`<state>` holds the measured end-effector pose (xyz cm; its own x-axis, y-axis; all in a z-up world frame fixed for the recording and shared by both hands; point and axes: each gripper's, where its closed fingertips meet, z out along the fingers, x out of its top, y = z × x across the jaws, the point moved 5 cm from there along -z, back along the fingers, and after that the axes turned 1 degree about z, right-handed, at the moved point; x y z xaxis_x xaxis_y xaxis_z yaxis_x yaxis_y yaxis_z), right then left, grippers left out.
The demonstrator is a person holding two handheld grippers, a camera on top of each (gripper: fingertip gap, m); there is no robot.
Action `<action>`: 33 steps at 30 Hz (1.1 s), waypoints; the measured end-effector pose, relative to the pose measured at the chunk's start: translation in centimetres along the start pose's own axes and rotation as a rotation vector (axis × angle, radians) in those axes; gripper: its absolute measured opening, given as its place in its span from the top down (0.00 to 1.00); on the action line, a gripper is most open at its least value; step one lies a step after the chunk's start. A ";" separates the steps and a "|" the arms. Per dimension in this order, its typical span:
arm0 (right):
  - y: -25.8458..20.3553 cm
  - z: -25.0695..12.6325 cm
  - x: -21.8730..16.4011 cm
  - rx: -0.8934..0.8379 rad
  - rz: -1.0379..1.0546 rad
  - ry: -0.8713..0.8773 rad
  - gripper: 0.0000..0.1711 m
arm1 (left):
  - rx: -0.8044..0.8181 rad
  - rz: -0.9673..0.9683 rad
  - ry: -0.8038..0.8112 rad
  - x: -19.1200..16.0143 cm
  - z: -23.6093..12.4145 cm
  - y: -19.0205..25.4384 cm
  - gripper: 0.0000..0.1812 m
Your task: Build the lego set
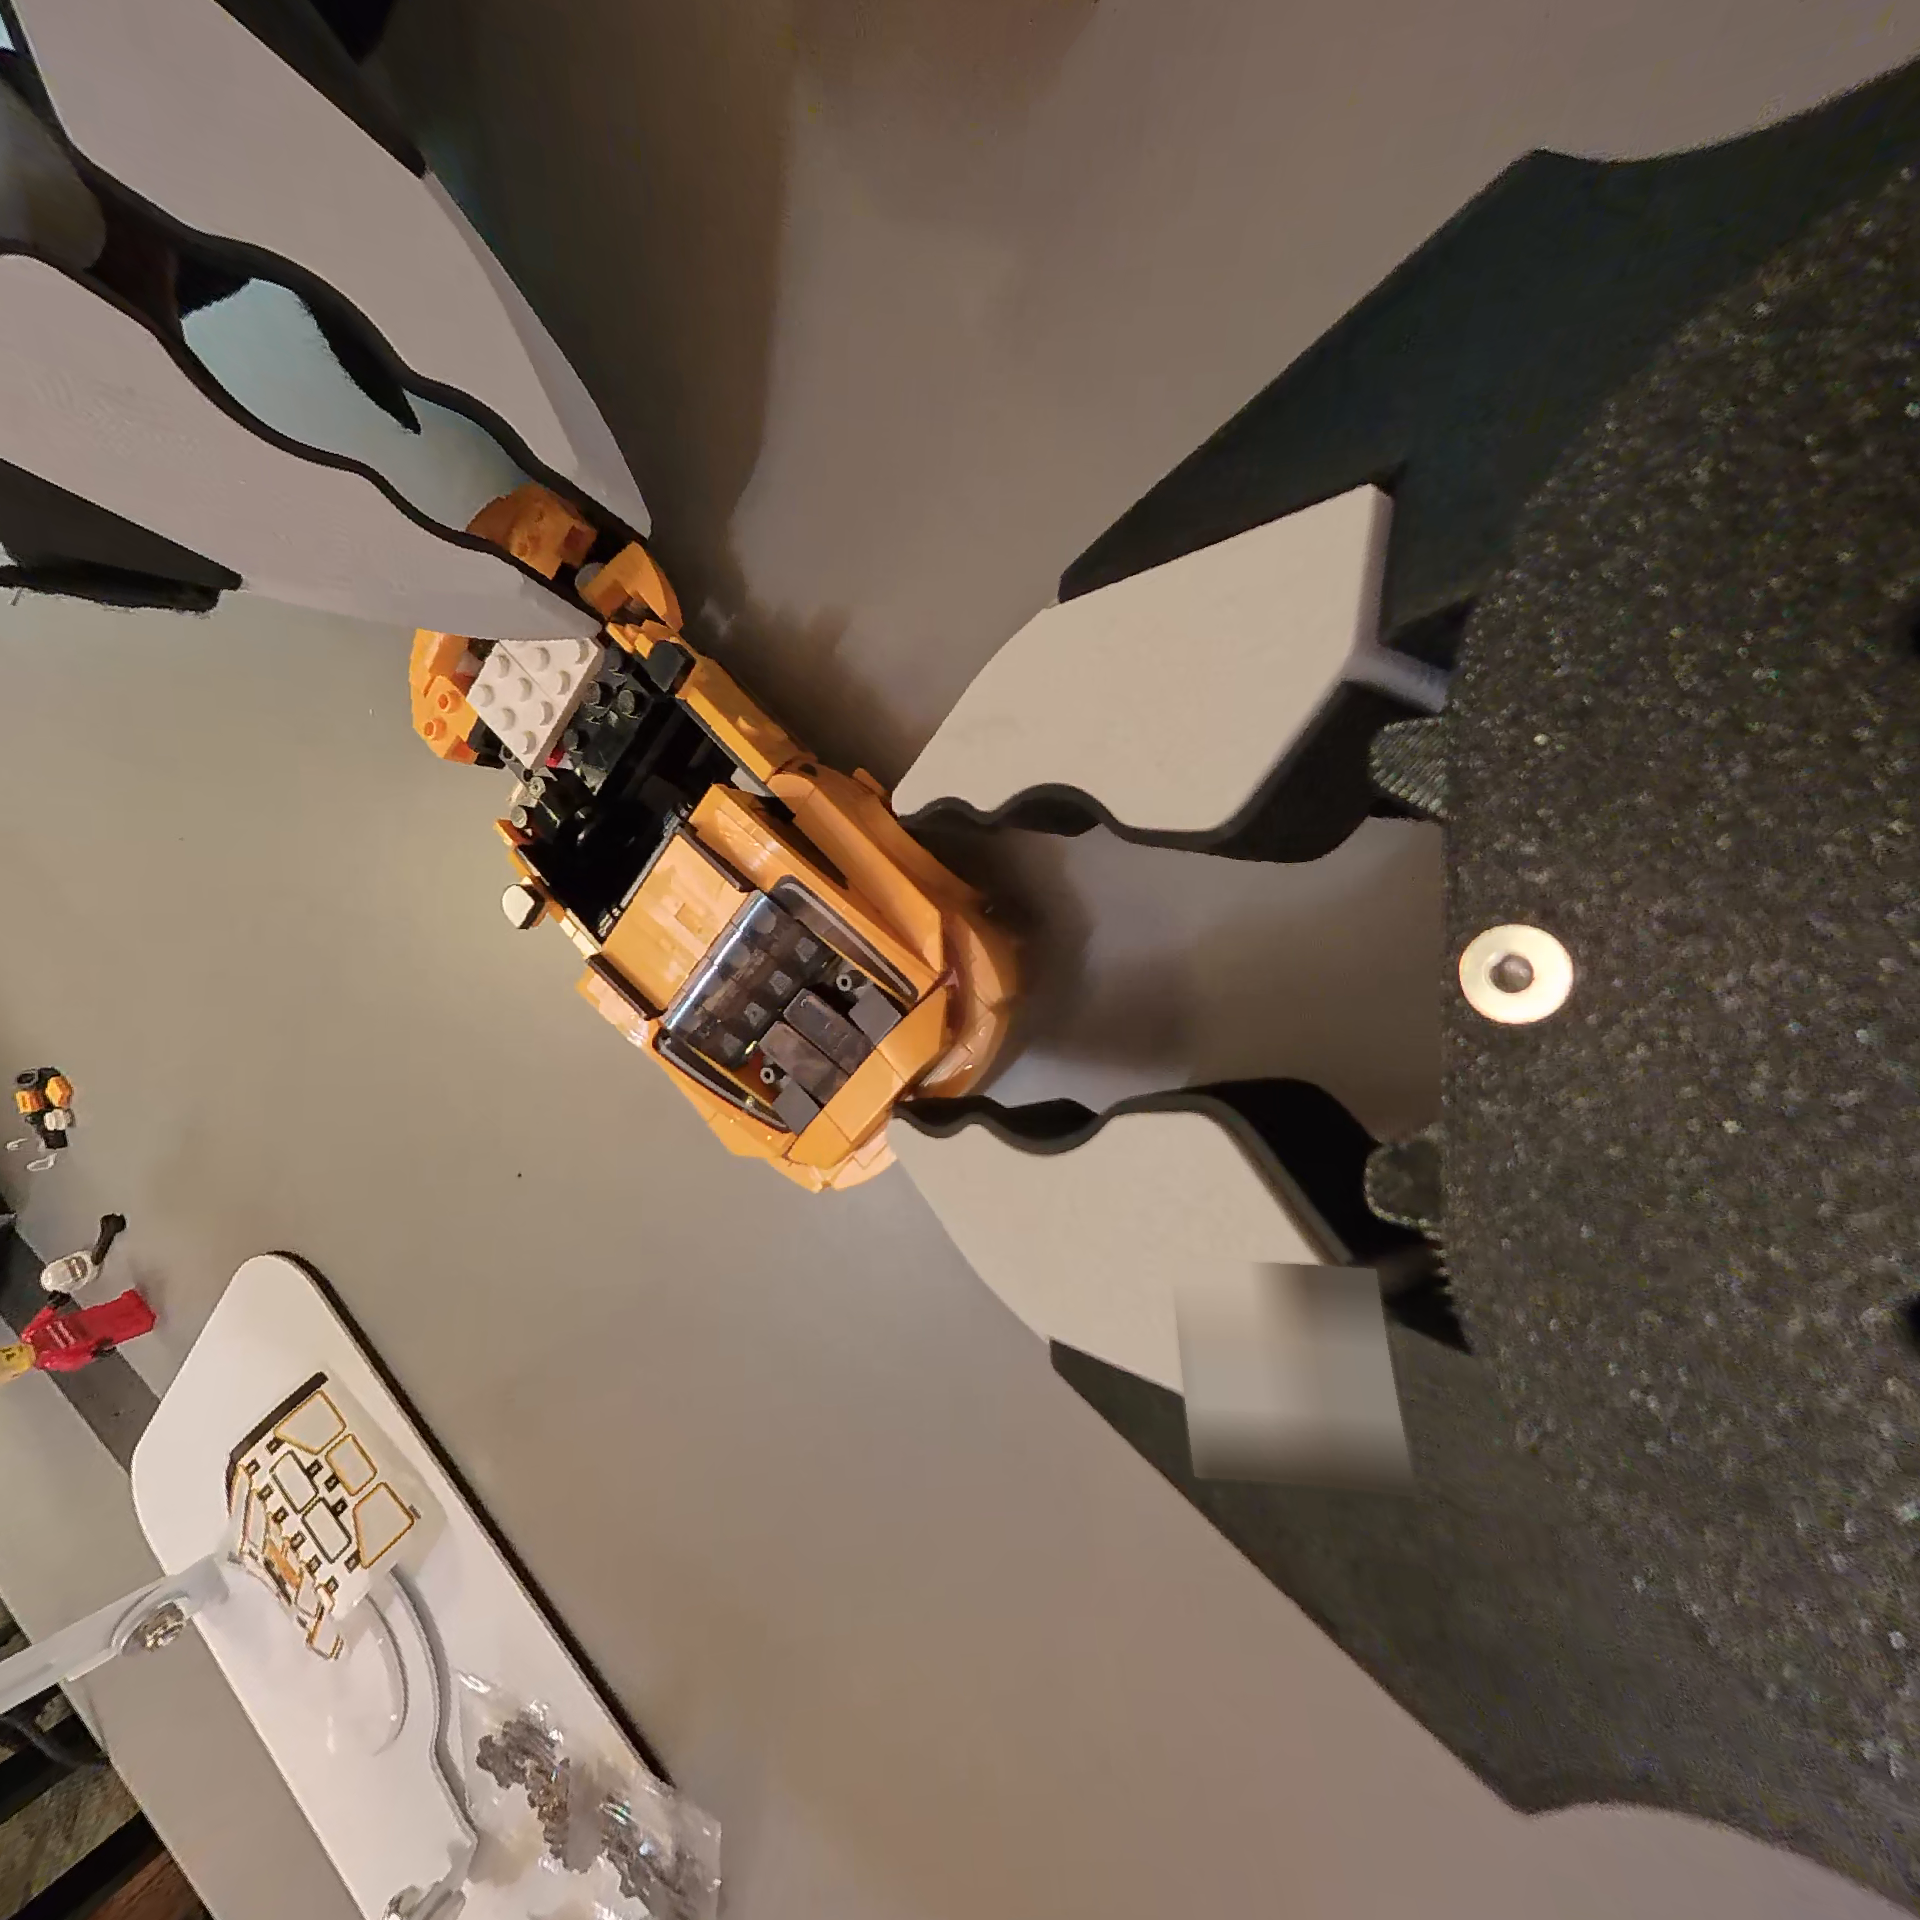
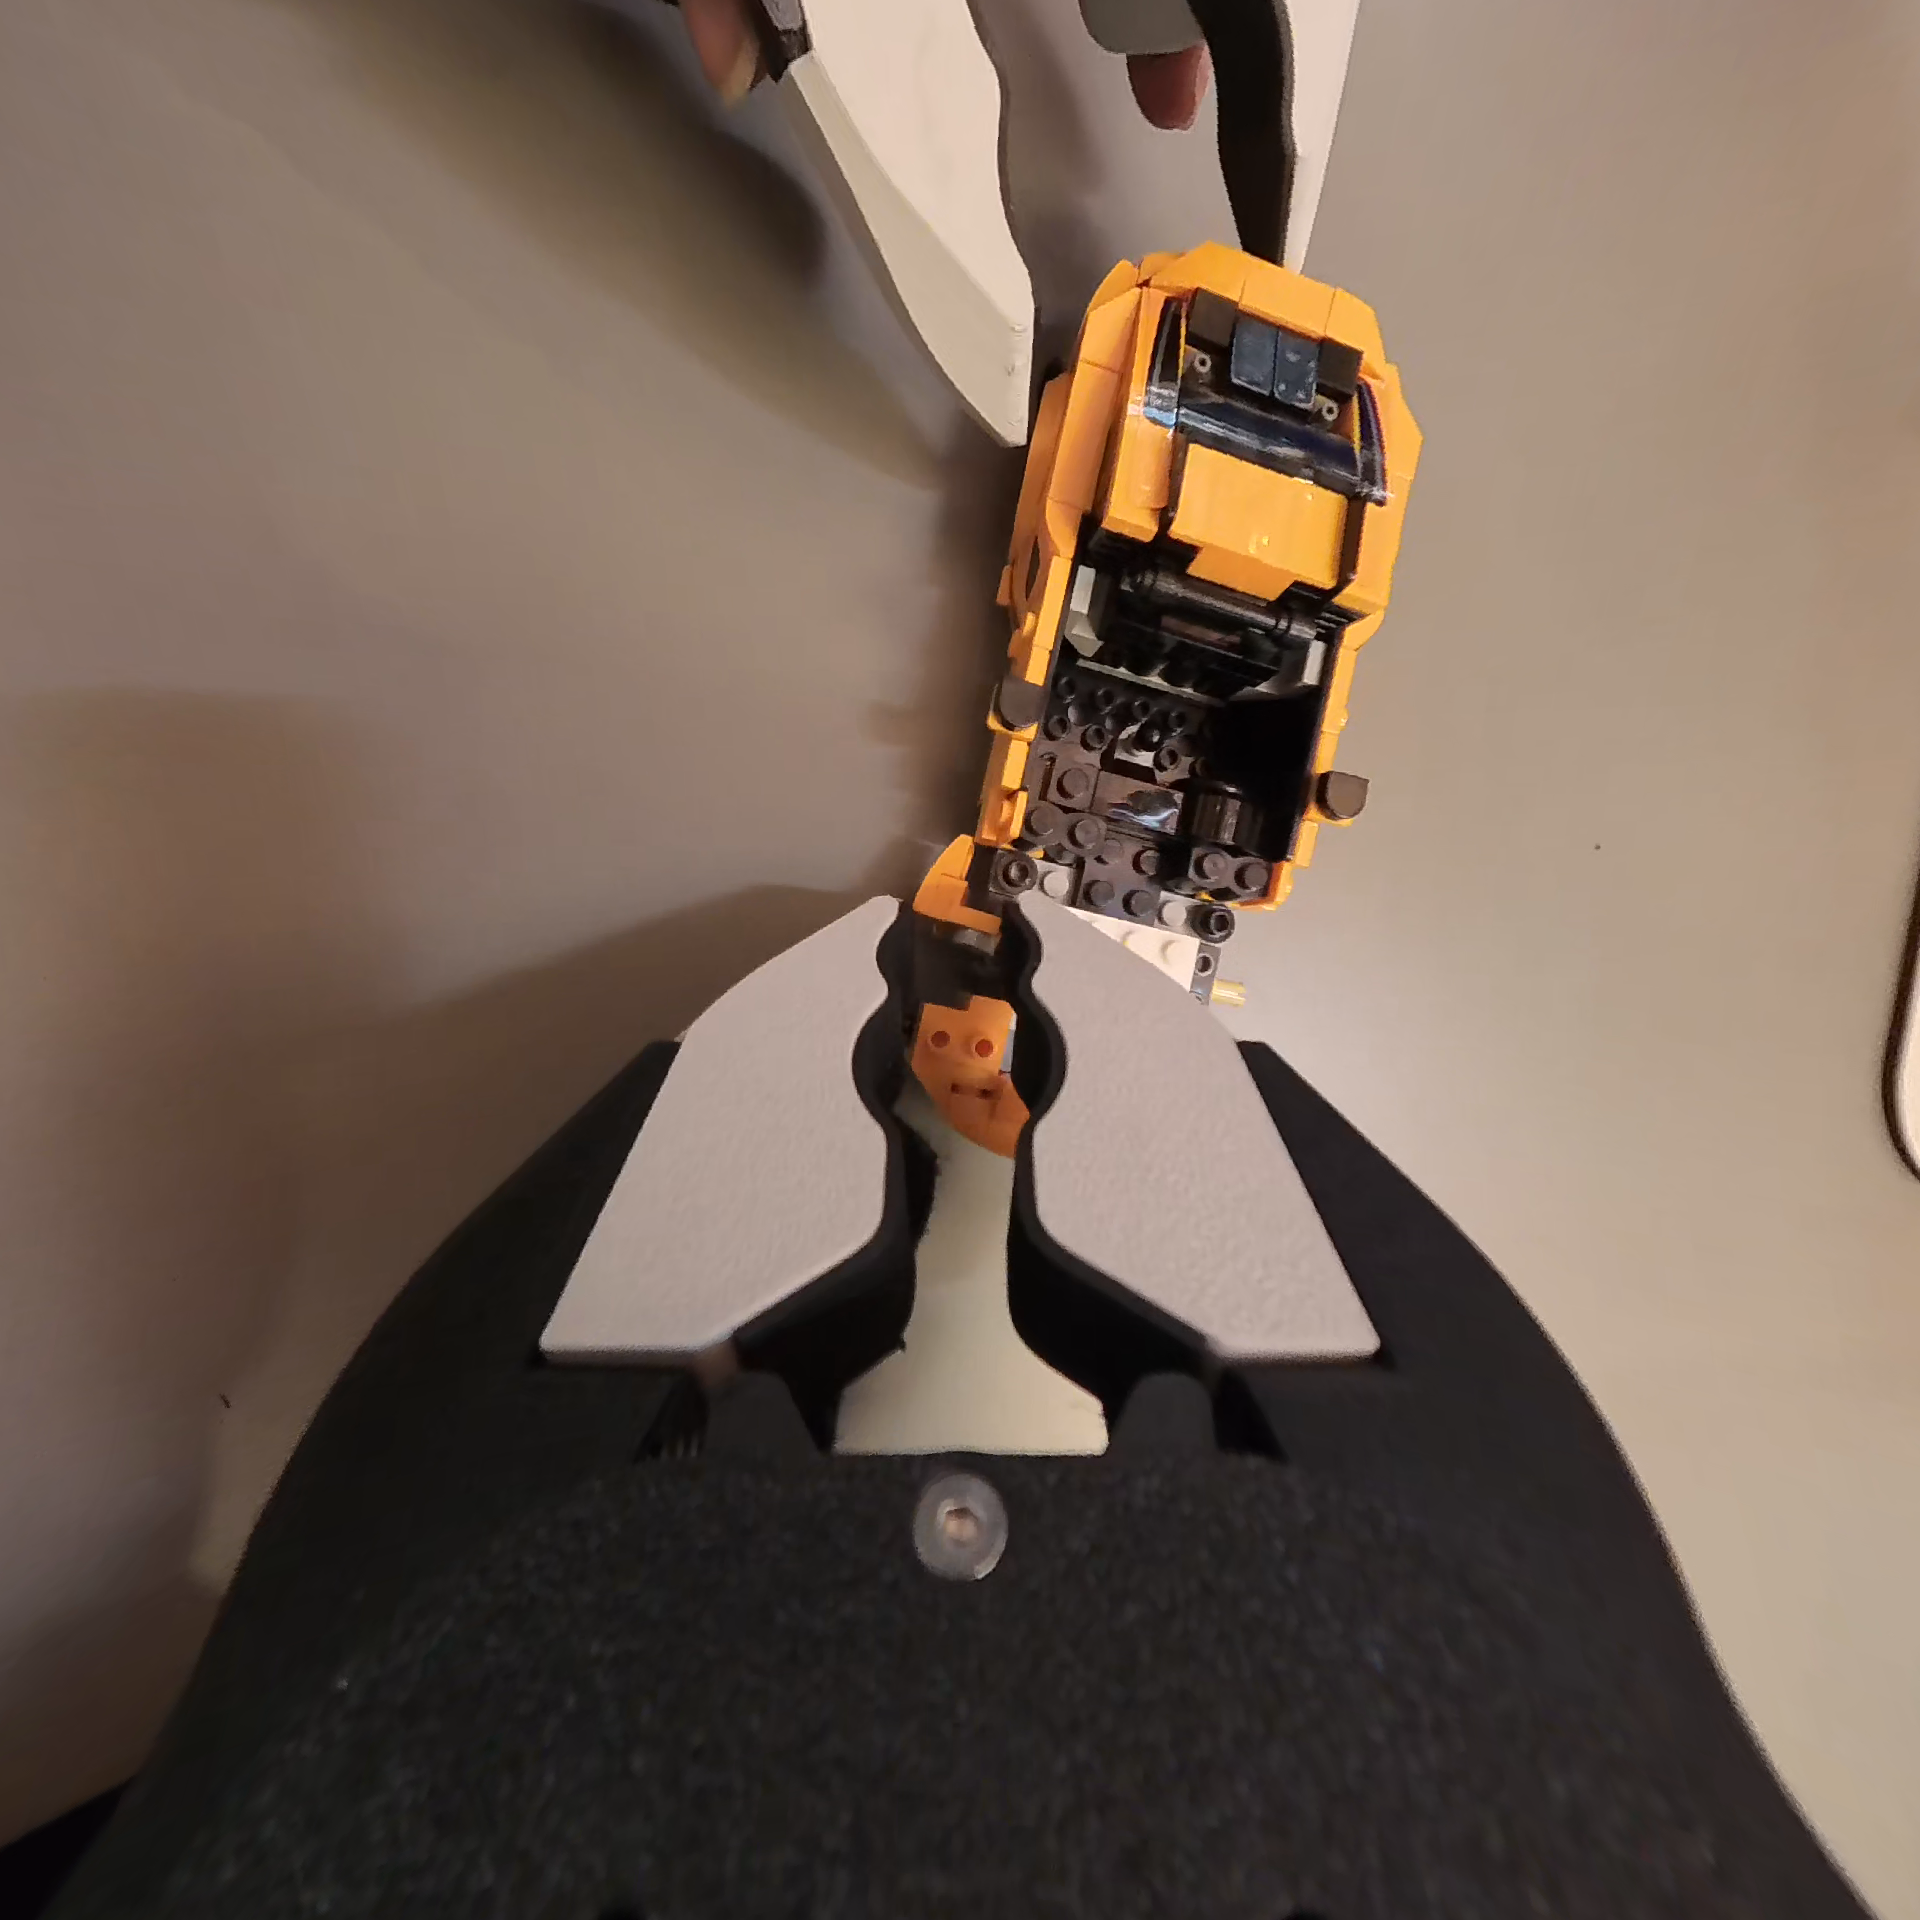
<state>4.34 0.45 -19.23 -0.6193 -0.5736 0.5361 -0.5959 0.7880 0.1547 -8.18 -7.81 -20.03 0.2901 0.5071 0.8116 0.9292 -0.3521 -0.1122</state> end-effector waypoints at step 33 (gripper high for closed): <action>1.3 -0.3 0.7 0.055 -0.140 -0.027 0.88 | 0.002 0.012 0.008 -0.1 -0.1 -0.3 0.76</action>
<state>3.30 1.10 -18.35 -0.5411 -0.6833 0.4902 -0.7040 0.6869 0.1804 -8.51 -7.84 -20.06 0.2997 0.4961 0.8149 0.9261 -0.3565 -0.1235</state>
